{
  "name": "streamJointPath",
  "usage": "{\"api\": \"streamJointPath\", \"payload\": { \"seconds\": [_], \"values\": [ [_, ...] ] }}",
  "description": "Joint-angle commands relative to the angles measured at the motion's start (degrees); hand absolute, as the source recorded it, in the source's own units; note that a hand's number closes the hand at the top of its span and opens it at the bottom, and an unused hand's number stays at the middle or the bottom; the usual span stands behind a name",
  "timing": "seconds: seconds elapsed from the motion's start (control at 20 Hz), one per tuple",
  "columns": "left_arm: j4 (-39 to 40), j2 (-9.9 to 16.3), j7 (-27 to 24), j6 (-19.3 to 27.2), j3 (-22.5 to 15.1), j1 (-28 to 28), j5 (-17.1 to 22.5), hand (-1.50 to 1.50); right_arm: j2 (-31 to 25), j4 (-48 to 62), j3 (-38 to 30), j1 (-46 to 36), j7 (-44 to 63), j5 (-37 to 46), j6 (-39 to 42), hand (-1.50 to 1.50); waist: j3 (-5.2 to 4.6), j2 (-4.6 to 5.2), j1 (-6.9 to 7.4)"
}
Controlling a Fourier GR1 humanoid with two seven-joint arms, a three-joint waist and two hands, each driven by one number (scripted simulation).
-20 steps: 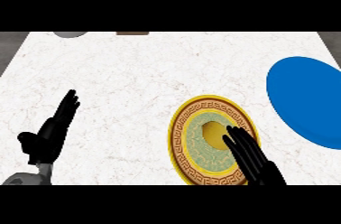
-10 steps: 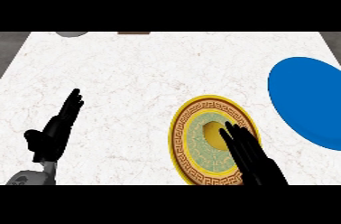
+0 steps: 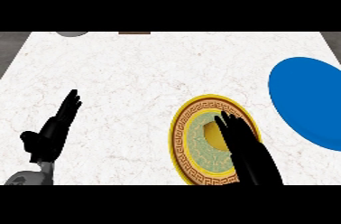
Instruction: Pick the lemon from the plate and place it in the plate
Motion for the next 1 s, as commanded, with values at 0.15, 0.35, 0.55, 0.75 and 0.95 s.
{"api": "streamJointPath", "payload": {
  "seconds": [0.15, 0.35, 0.55, 0.75, 0.95],
  "values": [
    [-3.8, -1.5, 5.1, -0.7, 2.8, -0.9, -2.8, 0.0, 2.8, 2.6, -1.7, -2.3, -0.2, 0.7, 3.3, -1.5, 0.03, -0.03, -0.11],
    [-4.6, -3.3, 2.3, -1.0, 2.7, 3.1, -4.2, 0.0, 4.3, 11.6, -4.6, -6.4, -1.6, 3.1, 0.6, -1.5, 0.03, -0.02, 0.08],
    [-0.6, -5.7, 0.8, -2.3, 3.5, 0.1, -6.2, 0.0, 5.2, 11.1, -5.5, -5.9, -1.4, 4.2, 1.1, -1.5, 0.02, -0.02, -0.09],
    [-0.7, -4.4, 0.8, -4.8, 5.8, 1.1, -5.6, 0.0, 6.0, 21.1, -8.5, -10.0, -6.2, 3.7, -1.7, -1.5, 0.03, 0.01, 0.03],
    [4.0, -4.7, -0.2, -5.4, 6.9, -2.6, -5.5, 0.0, 5.8, 21.7, -5.1, -9.6, -9.2, 3.9, -0.2, 1.5, 0.01, 0.04, -0.16]
  ]
}}
